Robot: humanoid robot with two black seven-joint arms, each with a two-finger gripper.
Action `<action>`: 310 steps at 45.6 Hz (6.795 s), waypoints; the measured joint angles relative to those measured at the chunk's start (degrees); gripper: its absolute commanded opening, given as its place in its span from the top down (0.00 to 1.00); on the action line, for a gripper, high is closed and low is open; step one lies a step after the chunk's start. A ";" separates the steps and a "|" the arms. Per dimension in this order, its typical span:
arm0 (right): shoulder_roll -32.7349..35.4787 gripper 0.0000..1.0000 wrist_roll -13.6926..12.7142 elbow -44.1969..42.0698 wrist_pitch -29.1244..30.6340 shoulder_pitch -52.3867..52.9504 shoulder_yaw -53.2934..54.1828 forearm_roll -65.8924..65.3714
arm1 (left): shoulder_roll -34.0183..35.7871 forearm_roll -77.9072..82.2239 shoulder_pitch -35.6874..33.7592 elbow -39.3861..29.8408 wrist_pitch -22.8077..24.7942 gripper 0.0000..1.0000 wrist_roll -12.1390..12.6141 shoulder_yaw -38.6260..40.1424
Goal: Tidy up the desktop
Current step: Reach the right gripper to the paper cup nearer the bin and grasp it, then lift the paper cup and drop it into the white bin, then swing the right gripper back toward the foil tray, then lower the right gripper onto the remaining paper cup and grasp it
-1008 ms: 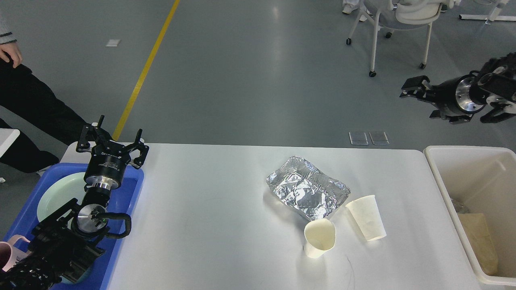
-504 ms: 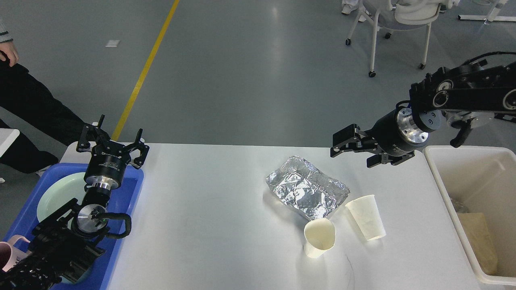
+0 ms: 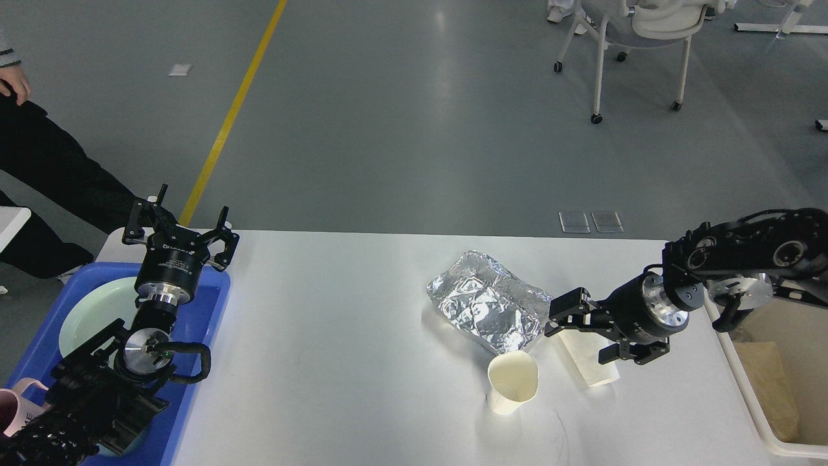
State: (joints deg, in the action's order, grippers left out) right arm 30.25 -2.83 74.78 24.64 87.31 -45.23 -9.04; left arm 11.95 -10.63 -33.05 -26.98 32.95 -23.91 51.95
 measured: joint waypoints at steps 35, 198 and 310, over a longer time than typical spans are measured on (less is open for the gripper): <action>-6.27 0.00 0.48 -15.16 -10.32 -14.17 1.17 -17.13 | 0.00 0.00 0.00 0.00 0.00 0.03 0.00 -0.01; -8.23 0.00 0.98 -78.16 -20.60 -52.99 -9.86 9.48 | 0.00 -0.09 0.00 0.00 -0.08 0.03 0.00 -0.02; -7.93 0.00 1.46 -0.16 -10.89 -10.50 2.39 6.17 | 0.00 0.00 0.00 0.00 0.01 0.03 0.00 -0.01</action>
State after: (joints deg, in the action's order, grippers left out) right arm 22.32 -1.37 74.62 13.75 76.81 -42.84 -2.87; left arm 11.95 -10.63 -33.05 -26.99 32.97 -23.91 51.94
